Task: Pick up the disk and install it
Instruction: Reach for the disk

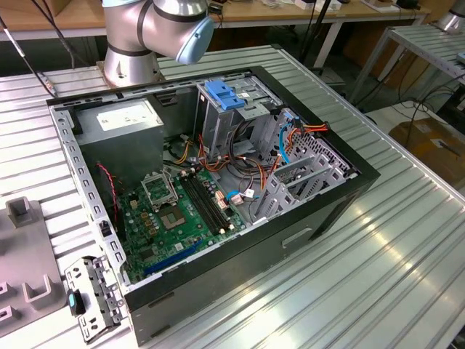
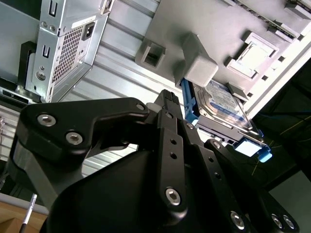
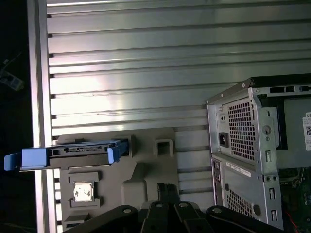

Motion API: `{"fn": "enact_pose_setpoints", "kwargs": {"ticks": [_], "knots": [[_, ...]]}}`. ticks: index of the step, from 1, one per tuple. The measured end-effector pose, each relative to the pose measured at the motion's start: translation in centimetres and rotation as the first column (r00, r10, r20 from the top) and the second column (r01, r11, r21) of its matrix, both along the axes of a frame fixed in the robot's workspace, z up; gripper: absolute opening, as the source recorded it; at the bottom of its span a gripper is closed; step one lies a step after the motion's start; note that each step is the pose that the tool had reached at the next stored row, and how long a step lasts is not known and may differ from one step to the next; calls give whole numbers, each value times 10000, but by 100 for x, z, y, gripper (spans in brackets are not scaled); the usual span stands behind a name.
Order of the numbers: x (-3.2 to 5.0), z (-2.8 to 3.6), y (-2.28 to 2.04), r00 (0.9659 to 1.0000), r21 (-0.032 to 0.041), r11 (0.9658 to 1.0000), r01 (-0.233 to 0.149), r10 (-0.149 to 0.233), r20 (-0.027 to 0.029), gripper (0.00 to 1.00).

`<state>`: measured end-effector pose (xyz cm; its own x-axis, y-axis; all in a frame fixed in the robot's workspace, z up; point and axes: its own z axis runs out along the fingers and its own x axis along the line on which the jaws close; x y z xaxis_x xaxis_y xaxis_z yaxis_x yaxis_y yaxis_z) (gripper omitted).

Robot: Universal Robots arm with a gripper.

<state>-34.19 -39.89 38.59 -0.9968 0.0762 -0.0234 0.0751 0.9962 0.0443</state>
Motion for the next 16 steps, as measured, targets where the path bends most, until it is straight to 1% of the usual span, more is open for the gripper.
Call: {"fn": "enact_pose_setpoints", "kwargs": {"ticks": [7,9,11,12,16], "knots": [[-7,0,0,10000,1,10000,1,-1,1,11],[-57,0,7,10000,0,10000,1,-1,0,11],[-153,-1,41,10000,0,10000,0,0,0,11],[-188,-3,51,10000,1,10000,0,0,1,11],[-343,-9,78,10000,0,10000,0,0,0,11]]}}
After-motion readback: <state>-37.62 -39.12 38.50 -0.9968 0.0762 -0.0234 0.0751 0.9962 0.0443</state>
